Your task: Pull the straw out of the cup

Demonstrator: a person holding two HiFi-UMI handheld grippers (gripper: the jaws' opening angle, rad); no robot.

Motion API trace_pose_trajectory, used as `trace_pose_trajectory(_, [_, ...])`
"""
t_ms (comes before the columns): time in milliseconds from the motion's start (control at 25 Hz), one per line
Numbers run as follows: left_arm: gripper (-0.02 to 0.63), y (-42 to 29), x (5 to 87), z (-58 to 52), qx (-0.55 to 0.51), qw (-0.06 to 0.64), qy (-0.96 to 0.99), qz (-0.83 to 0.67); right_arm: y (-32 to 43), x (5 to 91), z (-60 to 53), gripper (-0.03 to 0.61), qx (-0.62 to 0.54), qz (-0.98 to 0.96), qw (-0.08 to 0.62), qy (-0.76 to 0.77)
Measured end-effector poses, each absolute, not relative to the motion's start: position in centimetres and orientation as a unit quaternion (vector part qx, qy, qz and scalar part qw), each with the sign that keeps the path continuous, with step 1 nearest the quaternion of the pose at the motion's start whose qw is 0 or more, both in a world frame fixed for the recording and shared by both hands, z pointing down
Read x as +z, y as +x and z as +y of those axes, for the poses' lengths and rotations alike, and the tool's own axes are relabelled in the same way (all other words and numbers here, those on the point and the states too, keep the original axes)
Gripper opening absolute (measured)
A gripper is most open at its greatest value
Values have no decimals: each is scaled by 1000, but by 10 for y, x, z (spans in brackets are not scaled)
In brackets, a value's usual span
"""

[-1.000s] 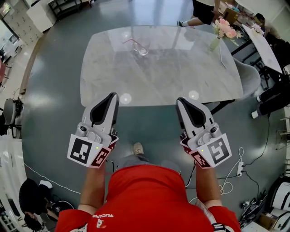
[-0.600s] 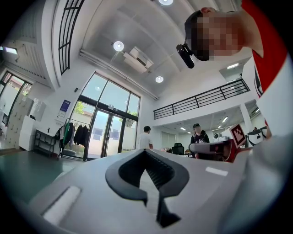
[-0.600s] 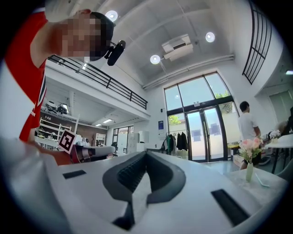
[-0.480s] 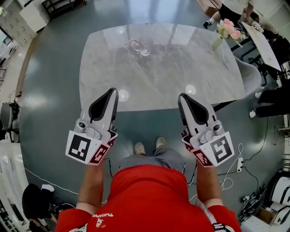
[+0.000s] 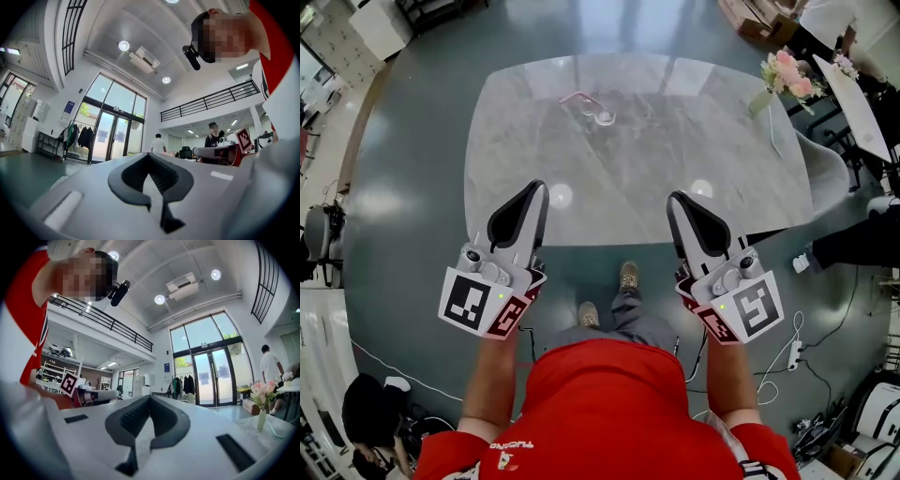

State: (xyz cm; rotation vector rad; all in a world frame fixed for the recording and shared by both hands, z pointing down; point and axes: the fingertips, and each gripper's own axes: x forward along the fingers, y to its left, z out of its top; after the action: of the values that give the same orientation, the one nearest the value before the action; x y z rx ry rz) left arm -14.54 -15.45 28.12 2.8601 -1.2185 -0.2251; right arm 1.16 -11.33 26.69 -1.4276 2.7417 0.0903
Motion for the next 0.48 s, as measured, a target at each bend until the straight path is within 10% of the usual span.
trace_pose_trajectory(480, [5,-111,283,-210,-71,9,905,-419,45,265,-182,1,37,900,27,-434])
